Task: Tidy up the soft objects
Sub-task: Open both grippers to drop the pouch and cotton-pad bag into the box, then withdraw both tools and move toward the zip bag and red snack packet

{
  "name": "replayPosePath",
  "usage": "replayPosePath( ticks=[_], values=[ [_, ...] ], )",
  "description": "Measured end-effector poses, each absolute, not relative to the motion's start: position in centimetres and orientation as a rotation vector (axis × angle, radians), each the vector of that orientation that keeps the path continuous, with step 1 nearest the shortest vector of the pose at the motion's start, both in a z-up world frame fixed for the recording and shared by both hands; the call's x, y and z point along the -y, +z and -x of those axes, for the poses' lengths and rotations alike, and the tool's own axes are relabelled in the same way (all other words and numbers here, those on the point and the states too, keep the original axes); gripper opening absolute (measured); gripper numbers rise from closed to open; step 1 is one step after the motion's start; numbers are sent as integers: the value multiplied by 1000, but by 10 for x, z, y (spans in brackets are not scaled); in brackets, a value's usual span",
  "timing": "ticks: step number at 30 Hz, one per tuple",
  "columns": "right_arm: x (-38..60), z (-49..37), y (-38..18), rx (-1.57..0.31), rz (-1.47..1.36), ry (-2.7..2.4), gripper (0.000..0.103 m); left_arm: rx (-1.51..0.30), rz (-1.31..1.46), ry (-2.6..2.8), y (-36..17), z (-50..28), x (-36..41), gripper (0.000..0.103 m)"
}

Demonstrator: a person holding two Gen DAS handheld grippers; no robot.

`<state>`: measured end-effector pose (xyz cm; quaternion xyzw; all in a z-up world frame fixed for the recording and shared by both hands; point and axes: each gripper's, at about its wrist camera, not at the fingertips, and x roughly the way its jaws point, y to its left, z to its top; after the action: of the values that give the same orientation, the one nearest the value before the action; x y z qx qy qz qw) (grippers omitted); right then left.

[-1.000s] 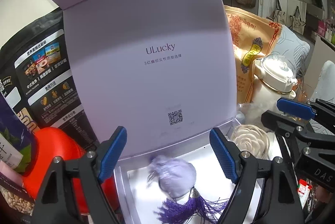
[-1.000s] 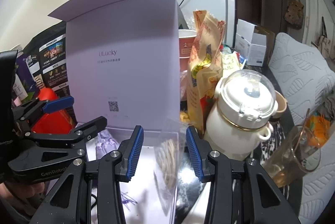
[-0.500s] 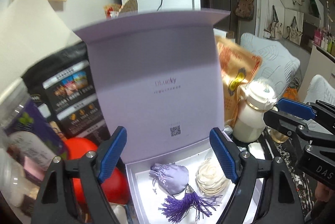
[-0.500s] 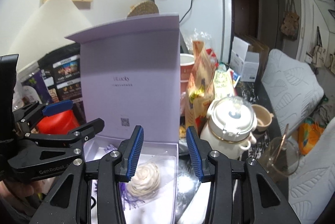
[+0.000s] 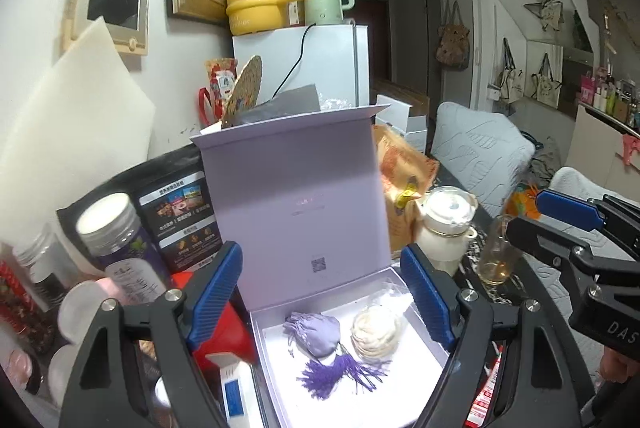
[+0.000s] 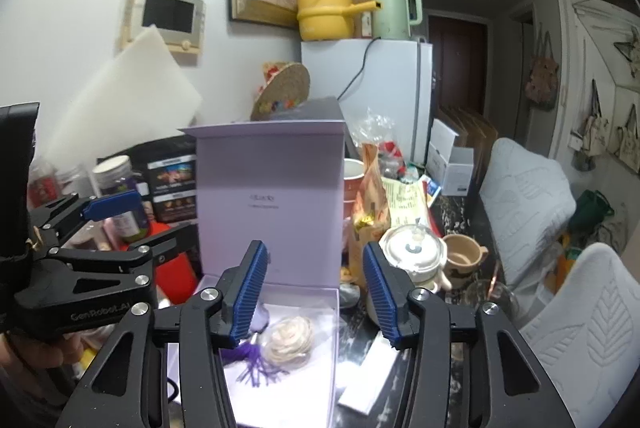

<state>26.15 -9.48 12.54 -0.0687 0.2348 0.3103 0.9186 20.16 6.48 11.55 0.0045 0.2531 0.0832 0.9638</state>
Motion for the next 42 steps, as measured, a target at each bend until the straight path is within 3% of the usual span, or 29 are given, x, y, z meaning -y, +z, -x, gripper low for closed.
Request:
replayPosePath(
  ticks=[9, 10, 12, 16, 28, 42],
  values=[
    [126, -208, 145, -447, 116, 603, 67, -469, -28, 138, 135, -144, -43, 83],
    [129, -201, 146, -442, 115, 599, 69, -464, -29, 137, 135, -138, -41, 86],
    [135, -186, 148, -430, 114, 590, 78, -446, -36, 130, 137, -123, -35, 102],
    [151, -155, 148, -401, 108, 576, 86, -422, -68, 133, 136, -99, -23, 103],
    [188, -88, 136, -417, 120, 534, 90, -455, -54, 51, 114, -40, 5, 103],
    [207, -26, 76, -498, 128, 505, 91, -546, -59, -53, 68, 7, 31, 103]
  ],
)
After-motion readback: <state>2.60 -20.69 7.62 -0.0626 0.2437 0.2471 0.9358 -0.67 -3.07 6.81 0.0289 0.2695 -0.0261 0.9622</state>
